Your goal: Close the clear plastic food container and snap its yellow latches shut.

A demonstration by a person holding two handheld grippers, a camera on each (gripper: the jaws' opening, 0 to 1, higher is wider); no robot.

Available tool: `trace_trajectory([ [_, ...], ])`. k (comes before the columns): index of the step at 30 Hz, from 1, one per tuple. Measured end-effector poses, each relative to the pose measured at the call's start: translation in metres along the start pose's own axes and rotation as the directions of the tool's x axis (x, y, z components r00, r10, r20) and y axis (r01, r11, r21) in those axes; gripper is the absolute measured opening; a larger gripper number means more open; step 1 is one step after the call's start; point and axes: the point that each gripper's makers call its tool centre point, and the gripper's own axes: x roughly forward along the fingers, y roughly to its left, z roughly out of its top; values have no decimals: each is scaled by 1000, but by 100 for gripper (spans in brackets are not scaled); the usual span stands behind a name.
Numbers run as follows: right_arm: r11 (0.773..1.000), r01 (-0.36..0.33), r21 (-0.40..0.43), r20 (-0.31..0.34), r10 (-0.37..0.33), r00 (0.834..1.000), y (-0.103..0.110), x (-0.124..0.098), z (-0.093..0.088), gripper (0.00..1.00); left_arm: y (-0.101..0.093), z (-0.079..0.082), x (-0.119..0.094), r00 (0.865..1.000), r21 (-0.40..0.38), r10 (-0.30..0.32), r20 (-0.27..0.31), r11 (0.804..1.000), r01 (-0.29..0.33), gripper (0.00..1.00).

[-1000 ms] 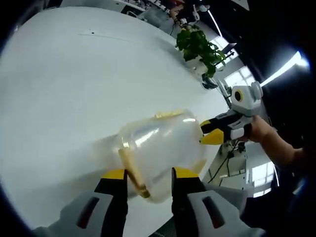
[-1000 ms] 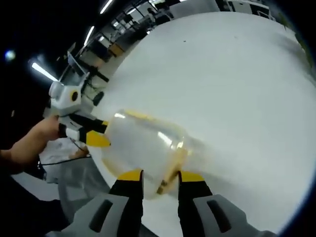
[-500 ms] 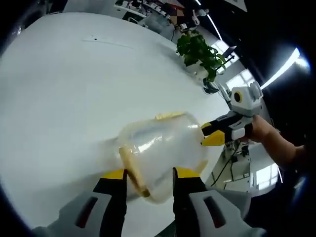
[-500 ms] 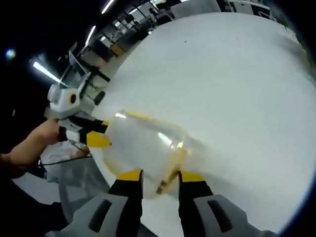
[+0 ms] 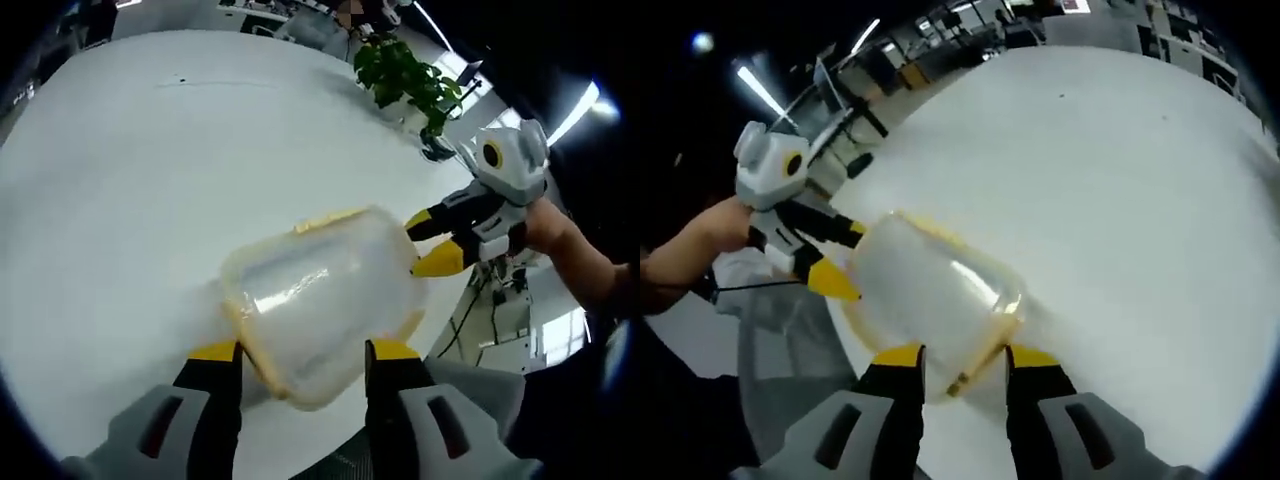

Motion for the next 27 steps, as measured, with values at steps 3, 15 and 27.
trace_trajectory([
  [3, 1000, -10, 1, -8, 10, 1000, 0, 1, 0, 30, 5, -8, 1, 999, -162, -19, 27, 987, 24, 52],
  [15, 986, 20, -164, -5, -22, 1000, -1, -6, 3, 27, -1, 18, -20, 988, 246, 69, 136, 964, -101, 54],
  [27, 936, -21, -351, 69, 48, 996, 13, -17, 39, 28, -14, 37, -24, 982, 541, 90, 167, 824, -167, 53],
])
